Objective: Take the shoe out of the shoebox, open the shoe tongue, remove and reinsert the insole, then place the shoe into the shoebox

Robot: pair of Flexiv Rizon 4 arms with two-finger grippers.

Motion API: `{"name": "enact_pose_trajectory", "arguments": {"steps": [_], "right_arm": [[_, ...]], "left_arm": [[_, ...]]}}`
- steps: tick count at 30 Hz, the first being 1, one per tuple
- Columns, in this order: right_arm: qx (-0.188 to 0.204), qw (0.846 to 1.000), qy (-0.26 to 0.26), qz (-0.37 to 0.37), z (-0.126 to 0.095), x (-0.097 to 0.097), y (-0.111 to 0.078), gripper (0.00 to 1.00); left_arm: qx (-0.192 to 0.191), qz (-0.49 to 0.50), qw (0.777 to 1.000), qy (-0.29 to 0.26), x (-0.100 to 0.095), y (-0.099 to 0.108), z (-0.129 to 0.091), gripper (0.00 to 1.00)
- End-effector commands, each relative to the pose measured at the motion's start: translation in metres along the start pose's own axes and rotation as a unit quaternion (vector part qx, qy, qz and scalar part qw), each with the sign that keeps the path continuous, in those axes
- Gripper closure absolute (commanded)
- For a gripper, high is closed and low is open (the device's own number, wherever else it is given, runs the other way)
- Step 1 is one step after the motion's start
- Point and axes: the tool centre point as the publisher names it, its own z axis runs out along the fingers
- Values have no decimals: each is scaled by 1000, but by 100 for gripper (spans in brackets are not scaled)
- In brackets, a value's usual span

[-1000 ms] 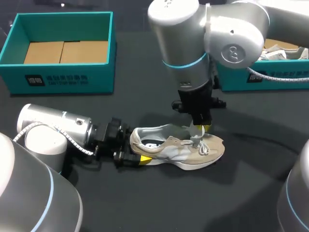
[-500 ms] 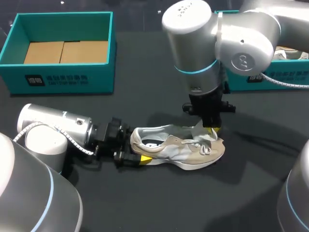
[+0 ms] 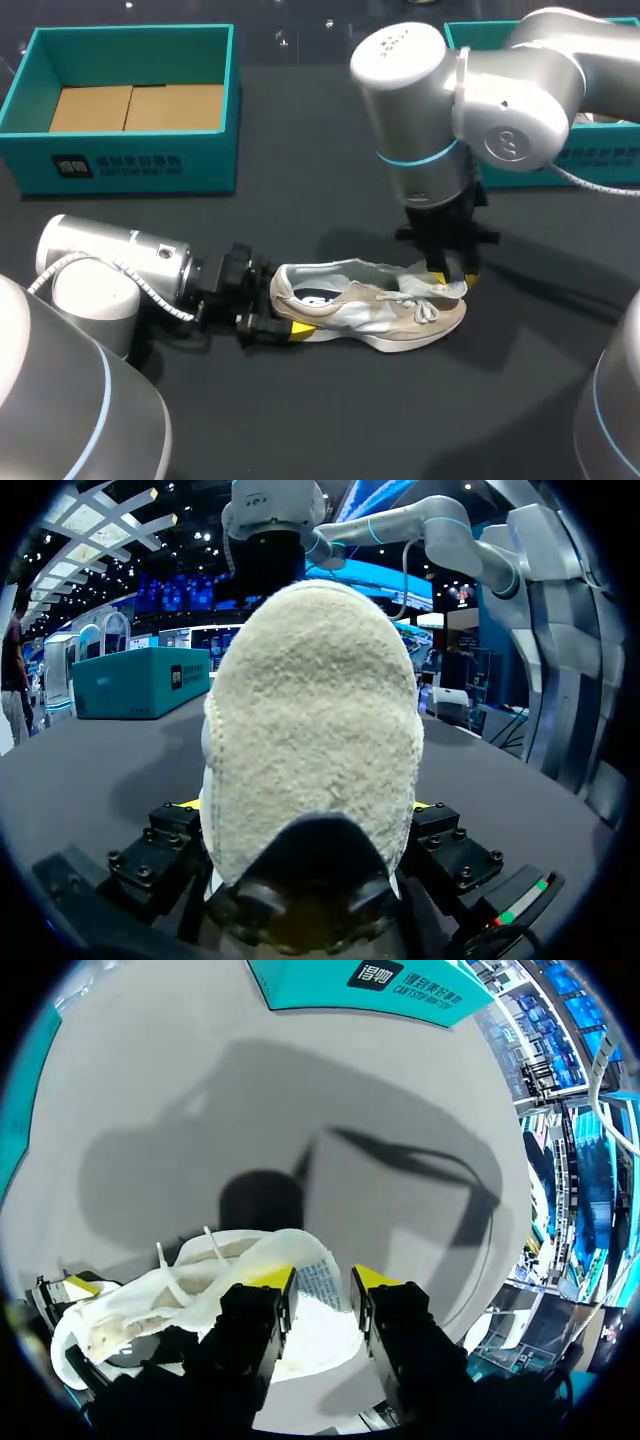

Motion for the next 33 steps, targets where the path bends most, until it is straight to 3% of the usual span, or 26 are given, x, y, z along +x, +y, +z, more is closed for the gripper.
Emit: {"name": "enact_pose_trajectory", "arguments": {"steps": [1, 7, 17, 27, 30, 32, 33], "right_arm": [[-3, 1000, -2, 10, 0, -1, -2, 60], [-17, 1000, -17, 13, -18, -9, -1, 58], [-71, 997, -28, -23, -98, -11, -11, 60], [-125, 983, -12, -132, -169, 3, -26, 63], [-133, 974, 0, -184, -185, 13, -31, 78], [-134, 966, 14, -221, -193, 20, -35, 100], [-133, 961, 19, -241, -197, 24, -37, 100]], "left_arm": [[-1, 0, 1000, 0, -1, 2, 3, 100], [-1, 0, 1000, 0, -1, 2, 3, 100], [-1, 0, 1000, 0, -1, 2, 3, 100], [-1, 0, 1000, 0, -1, 2, 3, 100], [-1, 0, 1000, 0, -1, 2, 3, 100], [-1, 0, 1000, 0, -1, 2, 3, 100], [-1, 0, 1000, 0, -1, 2, 3, 100]]}}
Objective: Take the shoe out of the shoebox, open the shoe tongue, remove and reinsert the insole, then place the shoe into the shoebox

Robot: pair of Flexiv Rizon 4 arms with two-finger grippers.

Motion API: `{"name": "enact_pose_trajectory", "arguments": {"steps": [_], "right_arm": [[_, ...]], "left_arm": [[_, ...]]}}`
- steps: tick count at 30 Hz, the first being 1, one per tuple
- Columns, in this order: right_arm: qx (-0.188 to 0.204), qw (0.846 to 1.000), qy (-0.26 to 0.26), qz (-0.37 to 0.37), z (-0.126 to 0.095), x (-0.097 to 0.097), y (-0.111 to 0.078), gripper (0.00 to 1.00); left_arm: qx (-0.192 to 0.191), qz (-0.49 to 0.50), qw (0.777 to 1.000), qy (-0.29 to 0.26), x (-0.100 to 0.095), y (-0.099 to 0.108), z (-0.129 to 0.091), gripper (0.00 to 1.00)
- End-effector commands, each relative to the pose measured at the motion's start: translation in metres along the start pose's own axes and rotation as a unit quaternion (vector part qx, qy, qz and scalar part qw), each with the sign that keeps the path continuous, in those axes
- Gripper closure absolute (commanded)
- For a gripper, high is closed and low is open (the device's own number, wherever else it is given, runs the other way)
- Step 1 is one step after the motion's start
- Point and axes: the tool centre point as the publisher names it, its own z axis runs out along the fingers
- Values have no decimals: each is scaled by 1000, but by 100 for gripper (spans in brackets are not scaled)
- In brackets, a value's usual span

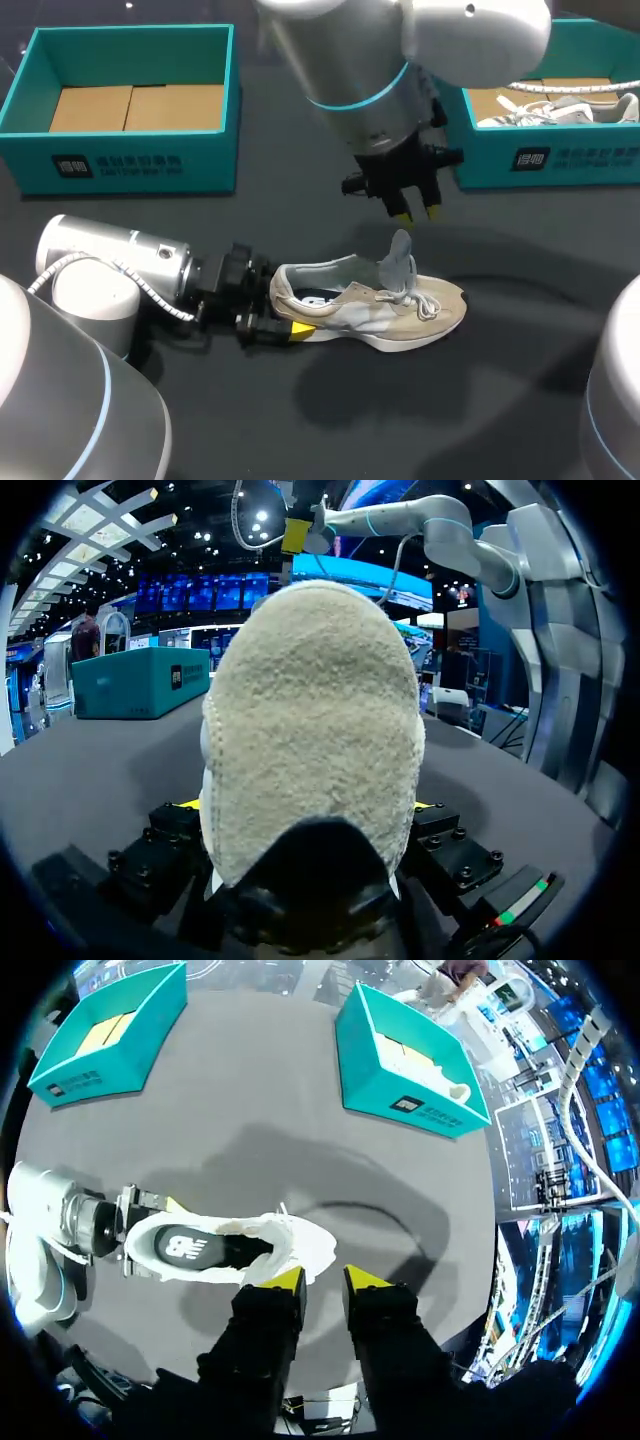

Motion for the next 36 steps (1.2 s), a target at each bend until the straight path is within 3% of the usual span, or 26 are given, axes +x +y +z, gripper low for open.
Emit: {"name": "enact_pose_trajectory", "arguments": {"steps": [1, 4, 5, 7, 19, 28, 33, 36], "right_arm": [[-7, 998, 19, -66, -27, 15, 3, 100], [-14, 990, 57, -131, -35, 30, 2, 100], [-18, 982, 85, -168, -37, 38, 0, 100], [-5, 952, 159, -260, -40, 55, -5, 100], [-5, 952, 159, -260, -40, 55, -5, 100], [-35, 883, 163, -438, -12, 119, -26, 100], [-42, 845, 173, -505, 6, 134, -32, 100], [-42, 845, 173, -505, 6, 134, -32, 100]], "left_arm": [[0, 0, 1000, 0, -1, 2, 3, 100], [0, 0, 1000, 0, -1, 2, 3, 100], [0, 0, 1000, 0, -1, 2, 3, 100], [0, 0, 1000, 0, -1, 2, 3, 100], [0, 0, 1000, 0, -1, 2, 3, 100], [0, 0, 1000, 0, -1, 2, 3, 100], [0, 0, 1000, 0, -1, 2, 3, 100], [0, 0, 1000, 0, -1, 2, 3, 100]]}}
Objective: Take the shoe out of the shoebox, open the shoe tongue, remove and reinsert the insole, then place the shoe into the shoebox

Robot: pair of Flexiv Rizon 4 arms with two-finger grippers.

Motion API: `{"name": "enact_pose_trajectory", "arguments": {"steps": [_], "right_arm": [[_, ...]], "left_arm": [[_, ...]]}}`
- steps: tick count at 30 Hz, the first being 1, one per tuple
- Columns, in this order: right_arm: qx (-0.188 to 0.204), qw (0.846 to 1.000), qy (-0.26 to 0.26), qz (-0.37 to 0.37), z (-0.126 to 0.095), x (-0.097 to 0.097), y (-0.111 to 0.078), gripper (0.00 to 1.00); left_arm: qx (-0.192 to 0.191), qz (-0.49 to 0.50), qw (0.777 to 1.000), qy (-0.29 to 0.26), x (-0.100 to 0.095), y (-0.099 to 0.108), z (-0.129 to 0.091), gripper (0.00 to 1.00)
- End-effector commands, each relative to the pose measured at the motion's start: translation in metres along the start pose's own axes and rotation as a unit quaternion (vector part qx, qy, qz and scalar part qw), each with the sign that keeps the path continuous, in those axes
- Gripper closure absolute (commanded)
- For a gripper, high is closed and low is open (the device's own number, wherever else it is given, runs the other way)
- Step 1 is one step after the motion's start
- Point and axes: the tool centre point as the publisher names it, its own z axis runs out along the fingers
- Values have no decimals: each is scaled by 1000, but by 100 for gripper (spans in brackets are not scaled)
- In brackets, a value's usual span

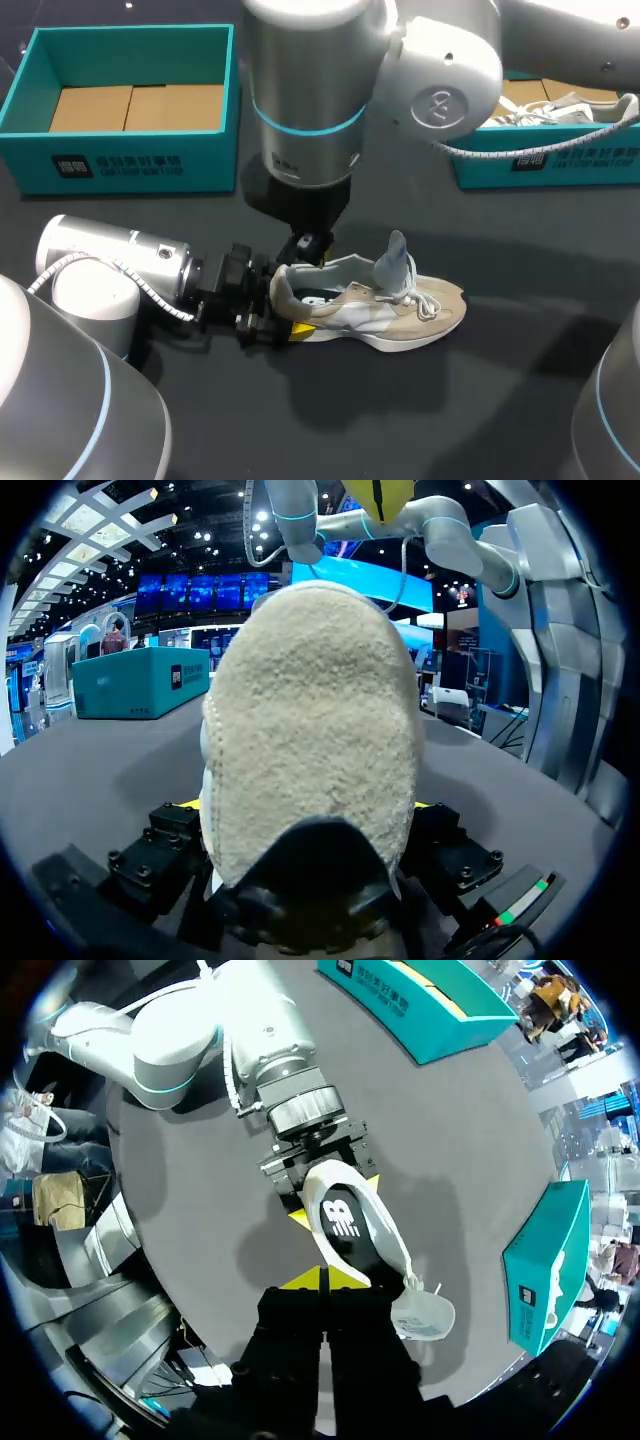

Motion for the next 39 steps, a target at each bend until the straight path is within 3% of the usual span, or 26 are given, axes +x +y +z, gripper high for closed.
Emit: {"name": "enact_pose_trajectory", "arguments": {"steps": [1, 10, 14, 18, 24, 25, 35, 39], "right_arm": [[5, 999, 6, -32, 10, -1, 6, 100], [5, 999, 6, -32, 10, -1, 6, 100], [15, 998, -3, -65, 35, -3, 13, 100], [-1, 997, 3, -75, 53, -12, 11, 100], [4, 996, -7, -85, 75, -17, 7, 100], [-16, 997, -7, -68, 72, -20, 1, 100], [-16, 997, -7, -68, 72, -20, 1, 100], [-20, 994, -23, -104, 84, -21, 9, 100]], "left_arm": [[-1, 0, 1000, 0, -1, 2, 3, 100], [-1, 0, 1000, 0, -1, 2, 3, 100], [-1, 0, 1000, 0, -1, 2, 3, 100], [-1, 0, 1000, 0, -1, 2, 3, 100], [-1, 0, 1000, 0, -1, 2, 3, 100], [-1, 0, 1000, 0, -1, 2, 3, 100], [-1, 0, 1000, 0, -1, 2, 3, 100], [-1, 0, 1000, 0, -1, 2, 3, 100]]}}
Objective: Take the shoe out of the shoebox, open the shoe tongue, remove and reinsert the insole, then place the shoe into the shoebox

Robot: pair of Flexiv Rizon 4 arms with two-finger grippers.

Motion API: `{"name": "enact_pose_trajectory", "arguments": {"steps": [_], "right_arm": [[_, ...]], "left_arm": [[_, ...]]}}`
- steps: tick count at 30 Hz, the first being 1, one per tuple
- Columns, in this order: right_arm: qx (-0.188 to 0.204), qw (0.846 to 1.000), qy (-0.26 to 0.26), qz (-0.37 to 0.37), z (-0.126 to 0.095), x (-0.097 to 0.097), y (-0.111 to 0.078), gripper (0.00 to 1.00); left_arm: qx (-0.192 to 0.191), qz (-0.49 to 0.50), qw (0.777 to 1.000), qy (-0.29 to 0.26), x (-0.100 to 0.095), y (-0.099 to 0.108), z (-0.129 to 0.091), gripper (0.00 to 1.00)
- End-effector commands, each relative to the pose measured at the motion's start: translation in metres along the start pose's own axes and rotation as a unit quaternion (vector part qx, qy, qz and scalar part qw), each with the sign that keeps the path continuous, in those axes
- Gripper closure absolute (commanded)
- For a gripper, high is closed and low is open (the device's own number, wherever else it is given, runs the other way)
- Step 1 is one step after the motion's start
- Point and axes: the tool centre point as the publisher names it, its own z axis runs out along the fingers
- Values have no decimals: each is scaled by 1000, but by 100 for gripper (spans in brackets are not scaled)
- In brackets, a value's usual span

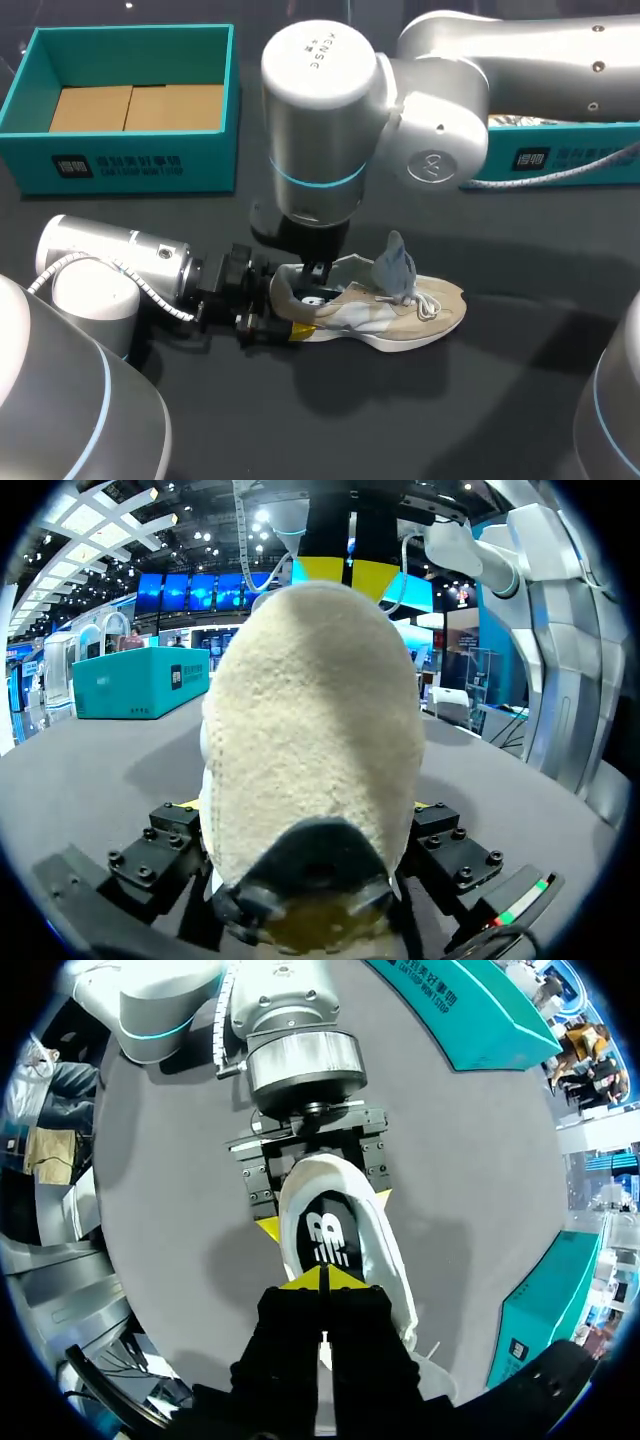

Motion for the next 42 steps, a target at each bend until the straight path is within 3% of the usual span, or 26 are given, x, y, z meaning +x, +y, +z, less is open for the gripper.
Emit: {"name": "enact_pose_trajectory", "arguments": {"steps": [1, 15, 19, 36, 38, 39, 42], "right_arm": [[-6, 1000, -6, -16, 14, 0, 6, 100], [-16, 999, -2, -45, 52, -15, 1, 100], [-10, 999, 4, -35, 63, -22, -8, 100], [-20, 1000, -9, 10, 69, -34, -52, 100], [-23, 1000, -8, 12, 70, -35, -54, 93], [-23, 1000, -8, 13, 71, -36, -54, 82], [-24, 1000, -6, 13, 73, -38, -54, 71]], "left_arm": [[-1, 0, 1000, 0, -1, 2, 3, 100], [-1, 0, 1000, 0, -1, 2, 3, 100], [-1, 0, 1000, 0, -1, 2, 3, 100], [-1, 0, 1000, 0, -1, 2, 3, 100], [-1, 0, 1000, 0, -1, 2, 3, 100], [-1, 0, 1000, 0, -1, 2, 3, 100], [-1, 0, 1000, 0, -1, 2, 3, 100]]}}
